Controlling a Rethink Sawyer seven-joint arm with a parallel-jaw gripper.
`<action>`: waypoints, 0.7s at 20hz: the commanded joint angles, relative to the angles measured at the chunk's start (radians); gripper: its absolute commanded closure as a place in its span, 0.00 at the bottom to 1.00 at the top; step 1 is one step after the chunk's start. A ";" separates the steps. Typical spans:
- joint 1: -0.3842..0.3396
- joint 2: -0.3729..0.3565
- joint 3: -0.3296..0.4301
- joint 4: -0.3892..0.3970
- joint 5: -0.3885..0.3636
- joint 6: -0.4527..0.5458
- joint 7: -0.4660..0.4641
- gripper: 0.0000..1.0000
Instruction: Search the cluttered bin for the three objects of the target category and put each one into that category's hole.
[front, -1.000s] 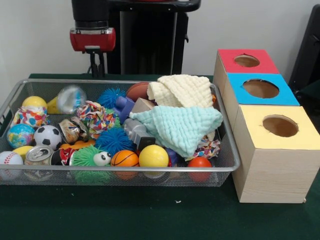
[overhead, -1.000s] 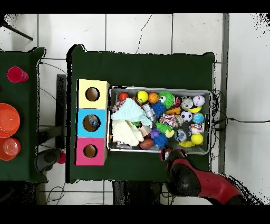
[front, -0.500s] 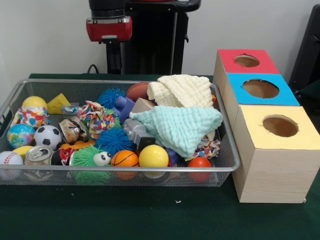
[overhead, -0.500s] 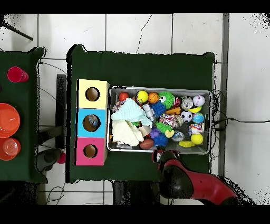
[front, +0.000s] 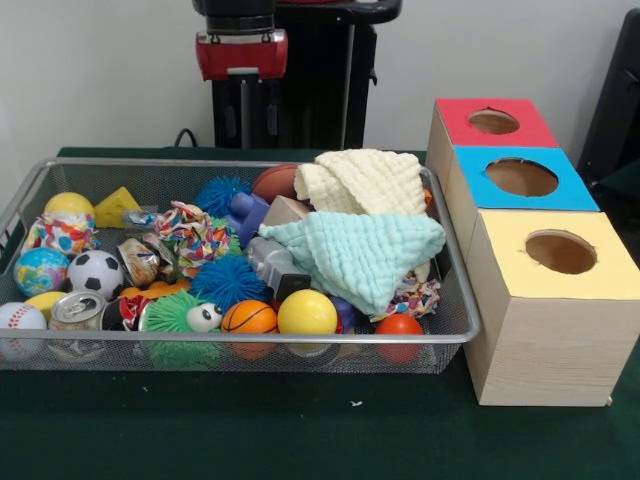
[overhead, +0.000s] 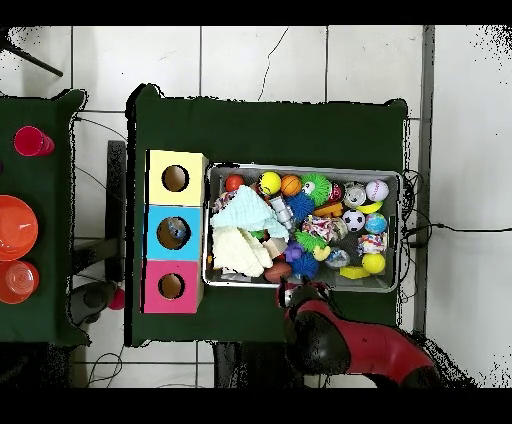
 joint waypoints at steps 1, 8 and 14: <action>0.018 0.013 -0.046 -0.122 -0.062 0.104 0.029 0.00; 0.038 0.044 -0.070 -0.179 -0.129 0.090 0.002 0.00; -0.212 0.104 0.243 -0.140 -0.095 0.293 -0.189 0.00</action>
